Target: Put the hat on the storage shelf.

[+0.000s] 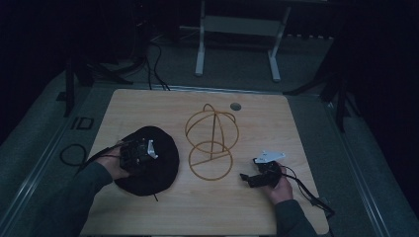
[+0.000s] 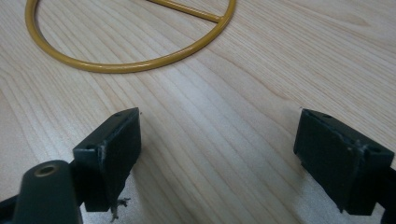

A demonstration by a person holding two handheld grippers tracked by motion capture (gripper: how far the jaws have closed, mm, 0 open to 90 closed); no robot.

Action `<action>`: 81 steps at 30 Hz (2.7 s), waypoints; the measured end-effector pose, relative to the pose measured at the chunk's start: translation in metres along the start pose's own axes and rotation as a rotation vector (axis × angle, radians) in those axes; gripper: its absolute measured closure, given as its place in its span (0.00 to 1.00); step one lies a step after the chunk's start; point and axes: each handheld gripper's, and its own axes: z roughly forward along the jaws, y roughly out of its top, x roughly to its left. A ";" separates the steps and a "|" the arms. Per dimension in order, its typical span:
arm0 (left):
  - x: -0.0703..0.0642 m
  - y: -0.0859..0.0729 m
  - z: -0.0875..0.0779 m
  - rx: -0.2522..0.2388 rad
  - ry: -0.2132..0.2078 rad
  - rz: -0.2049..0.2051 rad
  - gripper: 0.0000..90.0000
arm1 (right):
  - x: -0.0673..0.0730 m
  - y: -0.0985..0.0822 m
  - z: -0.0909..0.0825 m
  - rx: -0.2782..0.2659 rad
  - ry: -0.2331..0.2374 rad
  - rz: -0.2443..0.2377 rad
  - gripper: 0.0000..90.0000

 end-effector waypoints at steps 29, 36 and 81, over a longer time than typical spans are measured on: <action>0.039 0.015 -0.053 -0.002 -0.133 -0.044 0.76 | 0.000 0.000 0.000 -0.002 -0.001 -0.002 0.16; 0.048 0.020 -0.070 -0.010 -0.136 -0.052 0.76 | 0.000 0.000 0.000 -0.002 0.000 0.000 0.16; 0.081 0.057 -0.163 -0.049 -0.101 -0.018 0.77 | 0.000 0.000 0.000 -0.001 0.000 -0.004 0.16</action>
